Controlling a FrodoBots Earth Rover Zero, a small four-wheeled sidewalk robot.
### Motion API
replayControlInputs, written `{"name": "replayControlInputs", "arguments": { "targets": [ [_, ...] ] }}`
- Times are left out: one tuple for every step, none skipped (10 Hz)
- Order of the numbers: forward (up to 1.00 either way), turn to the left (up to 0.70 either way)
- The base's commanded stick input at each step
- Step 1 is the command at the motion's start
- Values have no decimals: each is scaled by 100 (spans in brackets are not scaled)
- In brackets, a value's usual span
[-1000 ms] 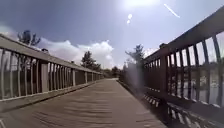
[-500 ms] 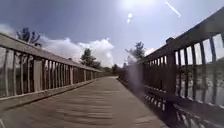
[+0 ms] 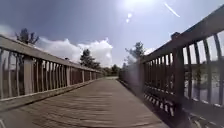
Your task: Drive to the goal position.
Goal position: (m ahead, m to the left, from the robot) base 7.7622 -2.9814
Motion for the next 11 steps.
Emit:
{"name": "replayControlInputs", "arguments": {
  "targets": [
    [45, 2],
    [45, 2],
    [45, 2],
    [45, 2],
    [45, 2],
    [45, 2],
    [45, 2],
    [45, 2],
    [45, 2],
    [45, 2],
    [45, 2]
  ]
}}
